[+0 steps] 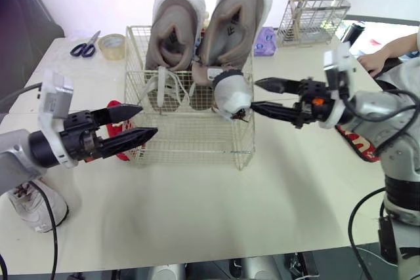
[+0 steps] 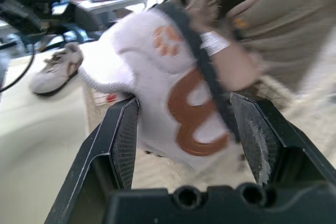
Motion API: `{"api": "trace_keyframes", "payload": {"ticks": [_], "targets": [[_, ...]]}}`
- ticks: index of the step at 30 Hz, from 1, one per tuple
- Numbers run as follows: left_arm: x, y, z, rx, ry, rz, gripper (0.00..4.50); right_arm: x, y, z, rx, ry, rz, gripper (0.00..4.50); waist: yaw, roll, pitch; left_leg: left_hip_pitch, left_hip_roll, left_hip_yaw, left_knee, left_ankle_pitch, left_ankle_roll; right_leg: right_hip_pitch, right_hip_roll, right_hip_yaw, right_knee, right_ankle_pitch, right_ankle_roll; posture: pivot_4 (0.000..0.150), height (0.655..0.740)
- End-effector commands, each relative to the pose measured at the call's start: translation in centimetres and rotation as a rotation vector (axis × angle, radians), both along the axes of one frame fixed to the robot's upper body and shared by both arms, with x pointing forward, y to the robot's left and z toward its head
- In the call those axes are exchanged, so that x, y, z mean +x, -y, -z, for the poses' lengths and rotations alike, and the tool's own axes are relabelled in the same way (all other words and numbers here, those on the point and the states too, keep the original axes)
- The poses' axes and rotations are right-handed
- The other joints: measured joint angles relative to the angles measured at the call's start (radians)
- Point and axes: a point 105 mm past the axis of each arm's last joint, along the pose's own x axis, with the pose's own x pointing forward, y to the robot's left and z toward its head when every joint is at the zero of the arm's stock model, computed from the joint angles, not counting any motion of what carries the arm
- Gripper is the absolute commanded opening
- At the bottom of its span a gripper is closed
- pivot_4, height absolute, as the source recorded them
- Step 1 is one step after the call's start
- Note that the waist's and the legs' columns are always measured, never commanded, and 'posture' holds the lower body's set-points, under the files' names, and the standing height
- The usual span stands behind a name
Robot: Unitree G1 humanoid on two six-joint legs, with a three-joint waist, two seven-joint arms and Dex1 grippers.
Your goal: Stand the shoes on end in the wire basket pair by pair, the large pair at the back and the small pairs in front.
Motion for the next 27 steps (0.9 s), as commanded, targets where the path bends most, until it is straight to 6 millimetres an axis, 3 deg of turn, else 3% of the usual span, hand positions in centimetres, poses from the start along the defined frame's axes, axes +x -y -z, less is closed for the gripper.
{"api": "trace_keyframes", "payload": {"ticks": [1, 5, 9, 12, 15, 16, 17, 18, 20, 23, 27], "targets": [[0.1, -0.1, -0.4, 0.004, 0.031, -0.001, 4.09, -0.5, -0.1, -1.9, 0.042, 0.066, -0.012, 2.97, -0.001, 0.0, 0.0, 0.0, 0.0, 0.0, 0.0, 0.0, 0.0, 0.0, 0.0, 0.0, 0.0, 0.0, 0.0, 0.15, 0.74], [0.2, -0.2, -0.3, 0.009, 0.029, -0.008, 4.09, -0.4, 1.0, -1.9, 0.0, 0.067, 0.018, 2.97, -0.001, 0.0, 0.0, 0.0, 0.0, 0.0, -0.001, 0.0, 0.0, 0.0, 0.0, 0.0, -0.001, 0.0, 0.0, 0.15, 0.74], [0.5, -1.0, -0.5, 0.006, 0.029, -0.073, 4.09, -1.7, 3.0, -3.6, -0.009, 0.049, -0.001, 2.97, 0.003, 0.0, 0.0, -0.001, 0.0, 0.0, -0.001, 0.0, 0.0, 0.001, 0.0, 0.0, -0.003, 0.0, 0.0, 0.15, 0.74], [1.3, -1.9, -1.2, 0.008, 0.04, -0.162, 4.09, -2.3, 4.2, -6.0, 0.034, 0.086, 0.001, 2.97, 0.0, 0.0, 0.0, -0.001, 0.0, 0.0, -0.001, 0.0, 0.001, 0.001, 0.0, 0.0, -0.006, 0.0, 0.0, 0.15, 0.74], [1.8, -4.2, -3.1, -0.011, 0.063, -0.275, 4.09, -2.9, 4.5, -10.7, 0.145, 0.173, -0.036, 2.97, -0.008, 0.0, 0.0, -0.001, 0.0, 0.001, -0.002, 0.0, 0.001, 0.001, 0.0, 0.0, -0.006, 0.0, 0.0, 0.15, 0.74], [1.5, -5.0, -4.1, -0.07, 0.046, -0.269, 4.09, -3.3, 4.0, -12.2, 0.176, 0.195, -0.081, 2.97, -0.013, 0.001, 0.001, -0.001, 0.0, 0.001, -0.002, 0.0, 0.001, 0.0, 0.0, 0.0, -0.006, 0.0, 0.0, 0.15, 0.74], [1.1, -5.8, -4.8, -0.104, 0.042, -0.274, 4.3, -3.7, 3.0, -13.0, 0.169, 0.209, -0.139, 3.25, -0.022, 0.003, 0.002, 0.0, 0.0, 0.001, -0.003, 0.0, 0.001, 0.0, 0.0, 0.0, -0.006, 0.0, 0.0, 0.15, 0.74], [0.9, -6.9, -5.3, -0.115, 0.039, -0.305, 4.5, -3.9, 1.9, -13.5, 0.135, 0.227, -0.18, 3.54, -0.025, 0.002, 0.001, -0.001, 0.0, 0.001, -0.004, 0.0, 0.001, -0.002, 0.0, 0.0, -0.005, 0.0, 0.0, 0.15, 0.74], [0.8, -9.3, -5.5, -0.077, 0.034, -0.421, 4.5, -4.4, -0.4, -13.5, 0.071, 0.223, -0.291, 4.33, -0.032, 0.0, 0.0, 0.002, 0.0, 0.002, -0.011, 0.0, 0.0, -0.002, 0.0, 0.0, -0.007, 0.002, 0.002, 0.15, 0.74], [0.1, -14.1, -4.5, 0.023, -0.012, -0.656, 4.5, -5.5, -3.2, -13.1, 0.029, 0.195, -0.473, 4.43, -0.042, 0.0, 0.0, 0.003, 0.001, 0.003, -0.016, 0.0, 0.0, -0.003, 0.001, 0.0, -0.007, 0.002, 0.003, 0.15, 0.74], [-4.6, -20.3, -3.5, 0.019, -0.112, -0.883, 4.5, -6.2, -5.7, -11.7, -0.016, 0.146, -0.683, 4.43, -0.055, -0.001, 0.0, -0.002, 0.001, 0.005, -0.017, 0.001, -0.002, -0.01, 0.0, 0.0, -0.006, 0.002, 0.003, 0.15, 0.74]]}}
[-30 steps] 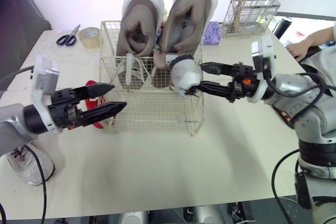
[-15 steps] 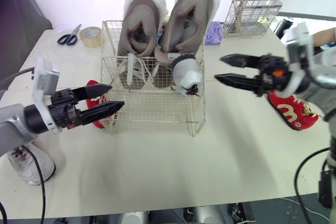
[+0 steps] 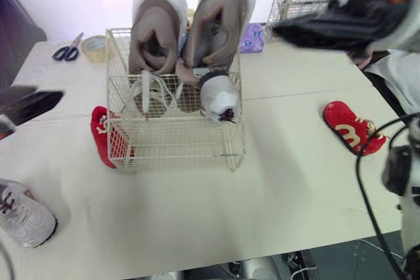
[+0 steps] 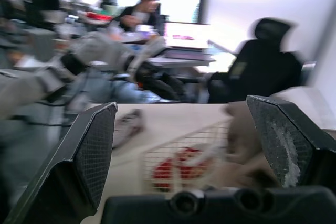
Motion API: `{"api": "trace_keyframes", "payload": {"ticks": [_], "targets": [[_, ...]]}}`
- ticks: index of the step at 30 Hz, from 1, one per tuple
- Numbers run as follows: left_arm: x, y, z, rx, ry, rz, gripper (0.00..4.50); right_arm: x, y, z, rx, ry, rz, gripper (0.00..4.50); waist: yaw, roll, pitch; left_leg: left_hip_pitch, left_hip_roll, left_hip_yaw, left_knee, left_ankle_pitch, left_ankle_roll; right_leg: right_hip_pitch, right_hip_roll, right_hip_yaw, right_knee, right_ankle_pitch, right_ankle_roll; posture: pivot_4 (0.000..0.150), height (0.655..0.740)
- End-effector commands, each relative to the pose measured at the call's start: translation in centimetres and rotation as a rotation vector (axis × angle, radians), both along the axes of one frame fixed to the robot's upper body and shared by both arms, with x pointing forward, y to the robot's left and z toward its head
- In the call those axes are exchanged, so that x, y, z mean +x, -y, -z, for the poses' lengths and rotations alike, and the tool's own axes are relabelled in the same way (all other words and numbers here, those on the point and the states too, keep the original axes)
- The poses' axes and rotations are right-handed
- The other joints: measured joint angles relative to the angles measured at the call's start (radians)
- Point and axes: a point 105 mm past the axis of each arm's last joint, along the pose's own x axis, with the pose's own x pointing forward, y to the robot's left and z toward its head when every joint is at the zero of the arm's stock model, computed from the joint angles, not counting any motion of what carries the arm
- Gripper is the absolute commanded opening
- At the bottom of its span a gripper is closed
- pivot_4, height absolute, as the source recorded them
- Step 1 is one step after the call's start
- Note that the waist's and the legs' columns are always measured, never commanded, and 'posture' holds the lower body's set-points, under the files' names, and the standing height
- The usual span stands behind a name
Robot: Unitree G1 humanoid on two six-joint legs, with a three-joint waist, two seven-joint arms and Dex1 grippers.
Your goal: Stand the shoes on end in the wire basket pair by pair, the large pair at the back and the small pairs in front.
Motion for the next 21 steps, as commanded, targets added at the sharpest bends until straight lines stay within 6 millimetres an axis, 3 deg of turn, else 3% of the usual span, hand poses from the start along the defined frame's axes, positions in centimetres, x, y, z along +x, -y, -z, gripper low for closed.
{"api": "trace_keyframes", "payload": {"ticks": [1, 4, 6, 10, 16, 21], "targets": [[-4.6, -4.6, -1.4, -0.009, 0.016, -0.188, 4.5, -1.5, -1.0, 0.3, -0.054, 0.043, -0.152, 4.43, -0.004, -0.002, -0.001, -0.003, 0.0, 0.0, 0.0, 0.0, 0.0, -0.003, 0.0, 0.0, 0.0, 0.0, 0.0, 0.15, 0.74], [-8.4, -6.0, 0.5, -0.059, -0.067, -0.257, 4.5, -1.8, -1.0, 1.2, -0.122, 0.019, -0.227, 4.43, 0.001, -0.003, -0.001, -0.006, -0.001, 0.002, 0.001, 0.0, 0.0, -0.005, -0.003, -0.001, -0.001, 0.0, 0.0, 0.15, 0.74], [-10.6, -5.7, 2.2, -0.113, -0.119, -0.257, 4.5, -2.5, -0.2, 1.5, -0.18, -0.022, -0.294, 4.43, 0.002, -0.003, -0.001, -0.006, -0.001, 0.003, 0.001, 0.0, 0.0, -0.005, -0.005, -0.002, -0.002, 0.0, 0.0, 0.15, 0.74], [-12.5, -4.7, 6.0, -0.205, -0.202, -0.24, 4.5, -3.5, 1.1, 2.5, -0.274, -0.123, -0.374, 4.43, 0.01, -0.007, -0.004, -0.006, -0.002, 0.001, 0.002, -0.001, 0.0, -0.005, -0.007, -0.003, -0.003, -0.002, -0.003, 0.15, 0.74], [-13.8, -5.2, 10.2, -0.283, -0.25, -0.274, 4.5, -3.8, 1.7, 3.7, -0.334, -0.165, -0.341, 4.43, 0.005, -0.007, -0.004, -0.004, 0.0, -0.003, 0.002, -0.001, -0.001, -0.007, -0.01, -0.003, -0.003, 0.0, -0.007, 0.15, 0.74], [-12.6, -6.8, 12.8, -0.322, -0.246, -0.301, 4.5, -3.1, 1.2, 5.4, -0.376, -0.12, -0.28, 4.43, 0.004, -0.006, -0.005, -0.004, 0.0, -0.002, 0.002, -0.001, 0.0, -0.006, -0.011, -0.003, -0.003, 0.0, -0.007, 0.15, 0.74]]}}
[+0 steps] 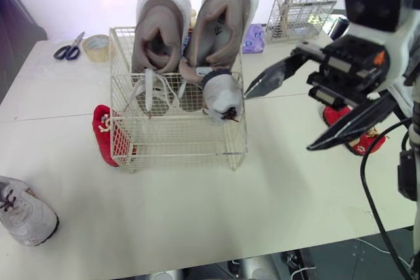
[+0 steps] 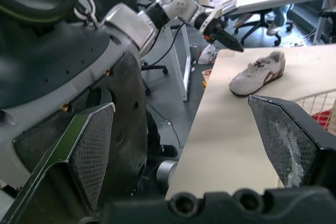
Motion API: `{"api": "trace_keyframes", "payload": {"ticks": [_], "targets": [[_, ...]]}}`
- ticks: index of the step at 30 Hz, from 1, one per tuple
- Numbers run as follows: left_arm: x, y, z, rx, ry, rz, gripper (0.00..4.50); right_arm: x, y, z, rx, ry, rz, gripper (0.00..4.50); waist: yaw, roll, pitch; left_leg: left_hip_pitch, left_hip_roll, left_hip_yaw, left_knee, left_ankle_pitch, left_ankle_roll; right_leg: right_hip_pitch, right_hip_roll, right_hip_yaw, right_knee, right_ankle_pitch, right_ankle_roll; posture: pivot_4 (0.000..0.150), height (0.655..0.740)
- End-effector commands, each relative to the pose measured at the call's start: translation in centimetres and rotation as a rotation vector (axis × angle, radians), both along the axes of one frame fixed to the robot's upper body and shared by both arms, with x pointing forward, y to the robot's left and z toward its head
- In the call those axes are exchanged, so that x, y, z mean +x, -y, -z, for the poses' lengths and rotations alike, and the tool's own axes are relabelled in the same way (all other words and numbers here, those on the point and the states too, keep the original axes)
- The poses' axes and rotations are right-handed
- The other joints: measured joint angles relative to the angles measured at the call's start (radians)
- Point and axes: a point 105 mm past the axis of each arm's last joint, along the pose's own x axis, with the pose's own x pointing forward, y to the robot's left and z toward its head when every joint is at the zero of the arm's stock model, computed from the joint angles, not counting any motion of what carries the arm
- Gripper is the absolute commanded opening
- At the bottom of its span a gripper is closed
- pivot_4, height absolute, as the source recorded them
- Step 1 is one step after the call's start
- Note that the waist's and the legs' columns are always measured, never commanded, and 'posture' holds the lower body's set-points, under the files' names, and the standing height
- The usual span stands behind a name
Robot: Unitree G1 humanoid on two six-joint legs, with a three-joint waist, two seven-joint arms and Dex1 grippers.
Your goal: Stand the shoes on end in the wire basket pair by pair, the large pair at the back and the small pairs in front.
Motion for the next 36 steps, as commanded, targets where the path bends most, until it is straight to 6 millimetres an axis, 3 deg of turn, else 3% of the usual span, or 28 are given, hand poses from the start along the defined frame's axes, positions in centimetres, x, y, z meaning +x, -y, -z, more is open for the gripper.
{"api": "trace_keyframes", "payload": {"ticks": [1, 8, 21, 27, 31, 34, 36], "targets": [[0.9, -1.5, 1.3, 0.006, 0.013, -0.034, 4.5, 0.4, -0.6, 0.7, -0.015, 0.104, 0.043, 4.43, 0.001, 0.0, 0.0, 0.0, 0.0, 0.0, 0.0, 0.0, 0.0, 0.0, 0.0, 0.0, 0.001, 0.0, 0.0, 0.15, 0.74], [1.4, -3.0, 2.7, -0.004, 0.0, -0.067, 4.5, 1.3, -1.2, 3.3, -0.07, 0.173, 0.121, 4.43, -0.004, -0.004, -0.003, -0.002, 0.0, 0.001, 0.0, 0.0, 0.0, 0.0, -0.002, 0.0, 0.001, 0.001, 0.0, 0.15, 0.74], [2.8, -4.0, 6.0, -0.048, -0.08, -0.064, 4.5, 1.7, -0.7, 2.7, -0.058, 0.148, 0.198, 4.43, -0.004, -0.004, -0.003, -0.002, -0.001, 0.004, 0.0, 0.0, 0.001, -0.001, -0.015, -0.015, 0.002, 0.003, -0.001, 0.15, 0.74], [5.4, -3.4, 7.9, -0.085, -0.102, -0.02, 4.5, -0.2, 0.4, 2.1, -0.095, 0.11, 0.127, 4.43, 0.026, 0.009, -0.007, -0.001, -0.001, 0.003, 0.0, 0.0, 0.001, 0.0, -0.017, -0.024, 0.003, 0.004, -0.001, 0.15, 0.74], [6.9, -2.3, 8.9, -0.117, -0.123, 0.023, 4.5, -0.3, 0.5, 2.0, -0.106, 0.137, 0.145, 4.43, 0.037, 0.023, -0.013, 0.003, -0.001, 0.003, 0.0, 0.0, 0.001, 0.001, -0.016, -0.027, 0.003, 0.004, 0.0, 0.15, 0.74], [7.4, -2.3, 9.7, -0.134, -0.15, 0.002, 3.66, -0.2, 0.5, 2.1, -0.108, 0.15, 0.169, 4.5, 0.05, 0.028, -0.016, 0.007, -0.002, 0.004, 0.0, 0.0, 0.001, 0.004, -0.016, -0.027, 0.004, 0.004, 0.0, 0.15, 0.74], [7.5, -2.1, 10.1, -0.145, -0.164, 0.003, 2.75, -0.1, 0.5, 2.2, -0.109, 0.151, 0.179, 4.5, 0.052, 0.028, -0.016, 0.007, -0.002, 0.004, 0.001, 0.0, 0.001, 0.004, -0.015, -0.027, 0.004, 0.004, 0.0, 0.15, 0.74]]}}
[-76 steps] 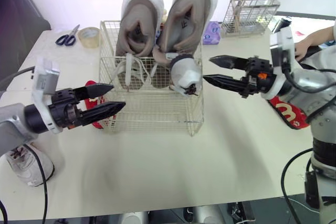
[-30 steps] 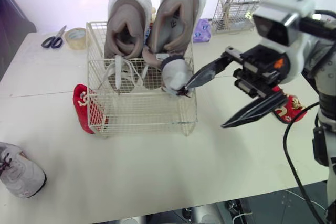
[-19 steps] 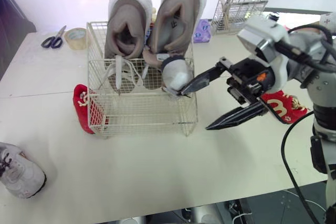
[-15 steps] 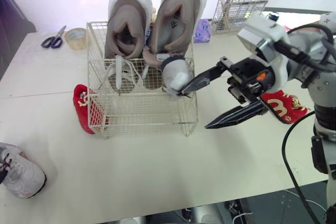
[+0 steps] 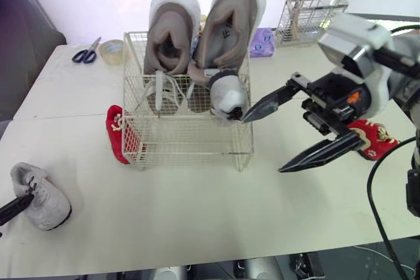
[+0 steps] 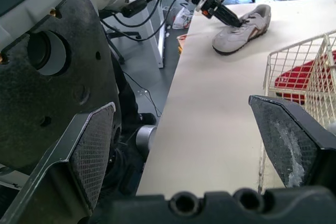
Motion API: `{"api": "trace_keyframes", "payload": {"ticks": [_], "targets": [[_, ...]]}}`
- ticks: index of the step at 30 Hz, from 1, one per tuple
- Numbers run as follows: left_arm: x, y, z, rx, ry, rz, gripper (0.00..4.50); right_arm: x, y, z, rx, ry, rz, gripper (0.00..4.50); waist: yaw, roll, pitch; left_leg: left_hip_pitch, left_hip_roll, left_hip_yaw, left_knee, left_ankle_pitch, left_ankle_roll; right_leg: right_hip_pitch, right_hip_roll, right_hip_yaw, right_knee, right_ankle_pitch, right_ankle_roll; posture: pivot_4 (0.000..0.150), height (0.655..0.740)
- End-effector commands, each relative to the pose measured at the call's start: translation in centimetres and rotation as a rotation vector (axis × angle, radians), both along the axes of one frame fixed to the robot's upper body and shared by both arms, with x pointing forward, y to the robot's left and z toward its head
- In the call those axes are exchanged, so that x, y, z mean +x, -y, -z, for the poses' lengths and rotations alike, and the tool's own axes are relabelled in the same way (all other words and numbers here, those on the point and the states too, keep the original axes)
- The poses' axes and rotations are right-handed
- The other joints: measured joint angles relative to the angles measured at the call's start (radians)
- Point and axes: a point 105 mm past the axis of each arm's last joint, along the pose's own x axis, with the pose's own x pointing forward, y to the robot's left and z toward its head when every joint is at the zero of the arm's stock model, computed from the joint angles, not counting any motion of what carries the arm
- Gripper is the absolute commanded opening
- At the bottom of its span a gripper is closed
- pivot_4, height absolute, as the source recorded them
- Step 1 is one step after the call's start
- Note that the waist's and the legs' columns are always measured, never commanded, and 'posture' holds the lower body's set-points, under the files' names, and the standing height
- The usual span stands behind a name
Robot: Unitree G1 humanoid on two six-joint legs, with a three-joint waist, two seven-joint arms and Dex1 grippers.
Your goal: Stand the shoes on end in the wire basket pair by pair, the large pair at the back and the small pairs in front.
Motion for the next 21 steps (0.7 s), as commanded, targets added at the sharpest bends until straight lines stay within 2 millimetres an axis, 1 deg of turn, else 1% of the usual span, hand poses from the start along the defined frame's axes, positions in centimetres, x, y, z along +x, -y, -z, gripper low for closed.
{"api": "trace_keyframes", "payload": {"ticks": [1, 3, 5, 6, 7, 10, 12, 14, 15, 16, 17, 18, 19, 20, 21], "targets": [[-0.3, 0.8, 2.5, -0.048, -0.095, -0.005, 2.3, -0.4, 0.1, -0.9, 0.012, 0.062, 0.014, 4.5, 0.0, 0.0, 0.0, 0.0, 0.0, 0.0, 0.0, 0.0, 0.0, 0.0, 0.0, 0.0, 0.0, 0.0, 0.0, 0.15, 0.74], [0.0, 0.9, 2.8, -0.054, -0.094, -0.011, 1.26, -0.4, 0.1, -0.9, 0.014, 0.063, 0.018, 4.5, 0.0, 0.001, 0.0, 0.0, -0.001, 0.0, 0.0, 0.0, 0.0, 0.002, 0.0, 0.0, 0.0, 0.0, 0.0, 0.15, 0.74], [0.6, 1.3, 2.6, -0.072, -0.059, -0.011, 0.45, -0.2, 0.1, -0.7, 0.008, 0.069, 0.03, 4.5, 0.003, 0.004, -0.002, 0.0, -0.002, 0.0, 0.0, 0.0, 0.0, 0.005, 0.0, 0.0, 0.0, 0.0, 0.0, 0.15, 0.74], [0.8, 1.4, 2.3, -0.072, -0.039, -0.01, 0.2, -0.1, 0.2, -0.7, 0.006, 0.071, 0.034, 4.5, 0.004, 0.006, -0.002, 0.001, -0.002, 0.0, 0.0, 0.0, 0.0, 0.006, 0.0, -0.001, 0.0, 0.0, 0.0, 0.15, 0.74], [0.9, 1.4, 1.9, -0.073, -0.018, -0.014, 0.02, 0.0, 0.2, -0.7, 0.007, 0.073, 0.038, 4.5, 0.004, 0.006, -0.002, 0.001, -0.002, 0.001, 0.001, 0.0, 0.0, 0.007, 0.0, -0.001, 0.0, 0.0, 0.001, 0.15, 0.74], [0.4, 0.7, 0.6, -0.045, 0.028, -0.049, 0.01, 0.0, 0.4, -1.1, 0.029, 0.079, 0.039, 4.5, 0.003, 0.005, -0.002, 0.001, -0.002, 0.0, 0.002, 0.0, 0.0, 0.009, 0.0, -0.003, 0.0, 0.0, 0.001, 0.15, 0.74], [0.0, 0.1, -0.8, -0.019, 0.071, -0.07, 0.01, 0.2, 0.6, -1.7, 0.045, 0.092, 0.051, 4.5, -0.002, 0.003, -0.002, 0.001, -0.002, -0.001, 0.002, 0.0, 0.0, 0.009, 0.0, -0.003, 0.0, 0.0, 0.001, 0.15, 0.74], [-0.5, -0.6, -3.1, 0.035, 0.141, -0.088, 0.01, 0.6, 1.0, -2.2, 0.06, 0.115, 0.085, 4.5, -0.007, -0.003, -0.001, 0.001, -0.001, -0.001, 0.002, 0.0, 0.0, 0.008, 0.001, -0.003, 0.0, 0.0, 0.001, 0.15, 0.74], [-0.7, -0.8, -5.5, 0.09, 0.211, -0.087, 0.01, 1.0, 1.3, -2.5, 0.07, 0.139, 0.113, 4.5, -0.011, -0.008, 0.0, 0.001, -0.001, -0.001, 0.002, 0.0, 0.0, 0.008, 0.001, -0.003, 0.0, 0.0, 0.001, 0.15, 0.74], [-0.8, -0.9, -7.1, 0.128, 0.256, -0.086, 0.01, 1.3, 1.6, -2.7, 0.076, 0.156, 0.131, 4.5, -0.018, -0.017, 0.0, 0.001, 0.0, -0.001, 0.002, 0.0, 0.0, 0.007, 0.002, -0.003, 0.0, 0.0, 0.001, 0.15, 0.74], [-0.4, -0.2, -10.5, 0.221, 0.36, -0.05, 0.01, 1.3, 1.6, -3.3, 0.111, 0.157, 0.142, 4.5, -0.022, -0.022, 0.0, 0.0, 0.001, -0.001, 0.001, 0.0, 0.0, 0.006, 0.003, -0.003, 0.0, 0.0, 0.001, 0.15, 0.74], [-0.3, 0.4, -12.6, 0.285, 0.428, -0.025, 0.01, 1.3, 1.6, -3.7, 0.137, 0.155, 0.146, 4.5, -0.024, -0.027, 0.0, -0.001, 0.002, -0.002, 0.001, 0.0, 0.0, 0.006, 0.003, -0.004, 0.0, 0.0, 0.001, 0.15, 0.74], [0.0, 1.3, -14.6, 0.331, 0.485, 0.0, 0.01, 1.3, 1.4, -4.1, 0.16, 0.149, 0.145, 4.5, -0.024, -0.028, -0.001, -0.001, 0.002, -0.003, 0.001, 0.0, -0.001, 0.006, 0.002, -0.004, 0.0, 0.0, 0.001, 0.15, 0.74], [0.6, 2.9, -17.1, 0.385, 0.557, 0.057, 0.01, 1.2, 1.2, -4.4, 0.179, 0.143, 0.139, 4.5, -0.024, -0.028, -0.001, -0.001, 0.003, -0.004, 0.001, 0.0, -0.001, 0.006, 0.001, -0.004, -0.001, 0.0, 0.0, 0.15, 0.74], [0.9, 4.0, -18.4, 0.411, 0.595, 0.093, 0.01, 1.1, 1.1, -4.5, 0.187, 0.14, 0.135, 4.5, -0.022, -0.028, -0.001, -0.001, 0.002, -0.003, 0.001, 0.0, -0.001, 0.006, 0.0, -0.004, -0.001, -0.001, -0.002, 0.15, 0.74]]}}
